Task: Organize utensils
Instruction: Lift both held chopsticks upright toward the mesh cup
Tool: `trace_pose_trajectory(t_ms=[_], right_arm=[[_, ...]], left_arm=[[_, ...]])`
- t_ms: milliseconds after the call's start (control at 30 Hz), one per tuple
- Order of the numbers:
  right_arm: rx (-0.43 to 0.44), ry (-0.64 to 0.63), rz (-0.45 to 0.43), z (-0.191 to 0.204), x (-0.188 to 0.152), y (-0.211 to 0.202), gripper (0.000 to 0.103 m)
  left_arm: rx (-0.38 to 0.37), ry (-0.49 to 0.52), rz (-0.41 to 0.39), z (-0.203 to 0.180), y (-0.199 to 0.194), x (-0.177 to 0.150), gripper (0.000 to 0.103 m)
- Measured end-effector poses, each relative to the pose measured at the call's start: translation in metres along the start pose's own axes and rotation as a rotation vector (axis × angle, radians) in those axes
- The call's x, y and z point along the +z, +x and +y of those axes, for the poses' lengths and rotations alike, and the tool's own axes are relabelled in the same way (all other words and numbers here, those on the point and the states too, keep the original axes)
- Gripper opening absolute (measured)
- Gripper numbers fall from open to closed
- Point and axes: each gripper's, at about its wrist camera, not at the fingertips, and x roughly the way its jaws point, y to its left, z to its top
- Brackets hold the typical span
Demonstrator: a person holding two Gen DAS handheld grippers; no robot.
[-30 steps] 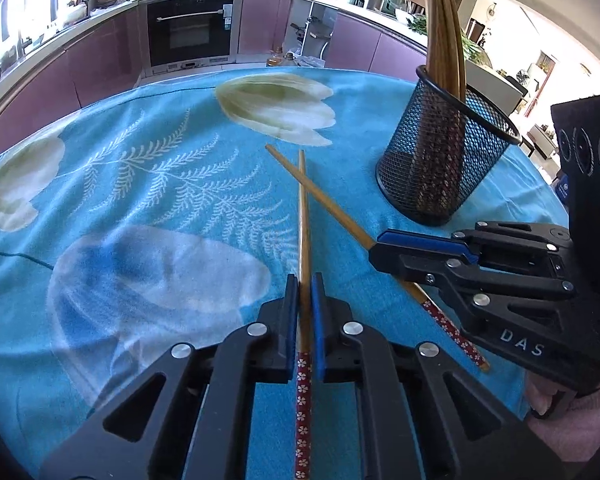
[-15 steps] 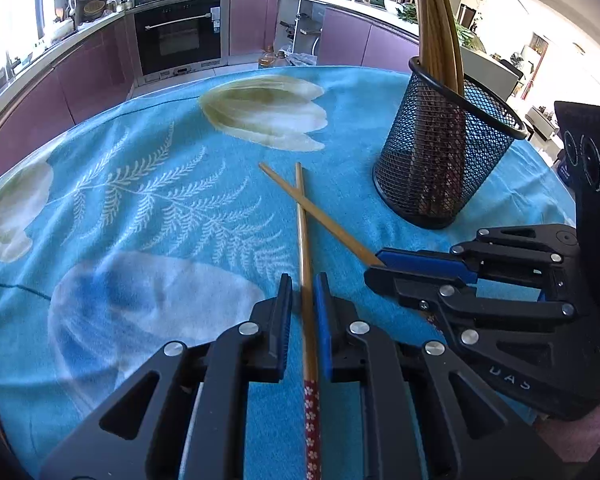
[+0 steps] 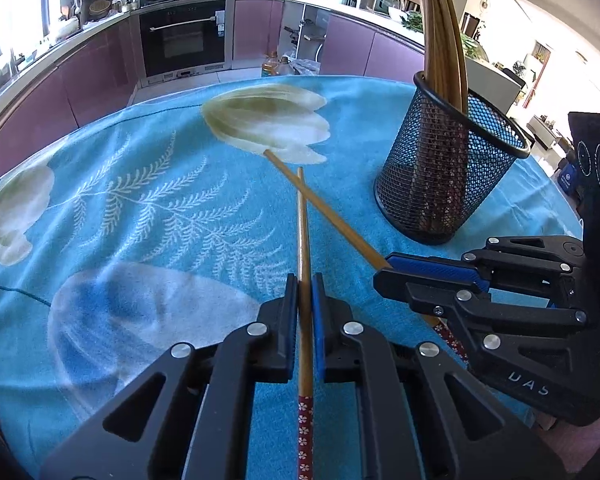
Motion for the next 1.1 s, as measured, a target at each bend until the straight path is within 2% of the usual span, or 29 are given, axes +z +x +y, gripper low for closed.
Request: trace_pose_trajectory(t_ms=[300,600,1100], right_arm=[[0.016,-0.013,-0.058,0.004,0.005,-0.02,0.006],[0.027,-0.024,-0.114,0.007,0.009,-0.041,0.006],[0.029,-0.034,-0.165,0.002,0.006,-0.065,0.006]], left_arm=[[-0.012,-0.014,-0.057,0.002,-0.022,0.005,0.008],[-0.059,-0.03,-0.114,0.005,-0.047,0.009,0.008],[-0.1,-0.037,-0.169,0.002,-0.072,0.012,0.008]])
